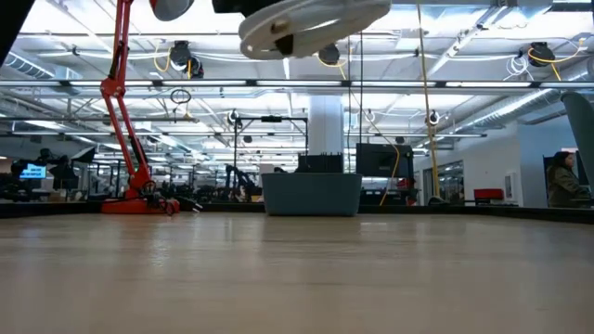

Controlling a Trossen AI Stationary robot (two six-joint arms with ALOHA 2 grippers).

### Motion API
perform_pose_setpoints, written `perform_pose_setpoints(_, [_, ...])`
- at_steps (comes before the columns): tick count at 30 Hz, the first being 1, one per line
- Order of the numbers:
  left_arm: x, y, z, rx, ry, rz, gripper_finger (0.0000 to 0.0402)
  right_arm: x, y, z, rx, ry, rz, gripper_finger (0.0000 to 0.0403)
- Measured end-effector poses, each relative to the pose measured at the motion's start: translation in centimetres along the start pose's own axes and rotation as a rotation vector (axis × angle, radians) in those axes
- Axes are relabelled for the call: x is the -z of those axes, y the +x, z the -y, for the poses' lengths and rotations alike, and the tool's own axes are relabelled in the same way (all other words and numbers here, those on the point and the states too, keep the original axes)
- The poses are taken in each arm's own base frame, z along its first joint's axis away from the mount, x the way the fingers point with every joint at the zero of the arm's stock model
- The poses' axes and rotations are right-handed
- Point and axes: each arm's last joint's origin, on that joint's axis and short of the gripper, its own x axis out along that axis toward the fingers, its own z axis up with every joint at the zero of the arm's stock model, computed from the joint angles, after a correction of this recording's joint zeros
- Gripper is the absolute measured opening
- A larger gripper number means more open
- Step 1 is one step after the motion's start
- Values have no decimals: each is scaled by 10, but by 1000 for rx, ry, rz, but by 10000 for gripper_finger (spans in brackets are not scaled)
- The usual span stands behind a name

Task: Pick & Place USB Port
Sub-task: Put the white HDMI cable into the bottom blue bin

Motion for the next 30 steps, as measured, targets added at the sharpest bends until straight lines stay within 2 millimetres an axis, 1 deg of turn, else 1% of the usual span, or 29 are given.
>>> perform_pose_setpoints(4, [0, -5, -7, -19, 58, 3, 33, -17, 19, -2, -5, 70, 63, 146])
perform_pose_setpoints(8, [0, -5, -8, -45, 125, -1, 33, -34, 42, -7, -47, 100, 103, 198])
perform_pose_setpoints(11, [1, -5, -8, -55, 172, 3, 33, -43, 61, -8, -72, 111, 100, 228])
perform_pose_setpoints(14, [4, -6, -12, -89, 191, -27, 33, -47, 76, -9, -101, 124, 72, 247])
perform_pose_setpoints(16, [10, -15, -19, -127, 218, -50, 33, -48, 83, -10, -118, 122, 54, 252])
perform_pose_setpoints(18, [10, -22, -24, -146, 237, -32, 33, -46, 86, -9, -110, 110, 44, 253])
perform_pose_setpoints(20, [11, -35, -30, -117, 241, -5, 33, -47, 88, -8, -110, 109, 34, 252])
perform_pose_setpoints(23, [11, -54, -42, -77, 193, 29, 33, -47, 88, -8, -111, 110, 33, 247])
perform_pose_setpoints(25, [12, -65, -49, -33, 169, 19, 33, -47, 86, -8, -105, 113, 29, 243])
perform_pose_setpoints(30, [15, -75, -52, 12, 133, 26, 33, -47, 84, -6, -85, 123, 48, 233])
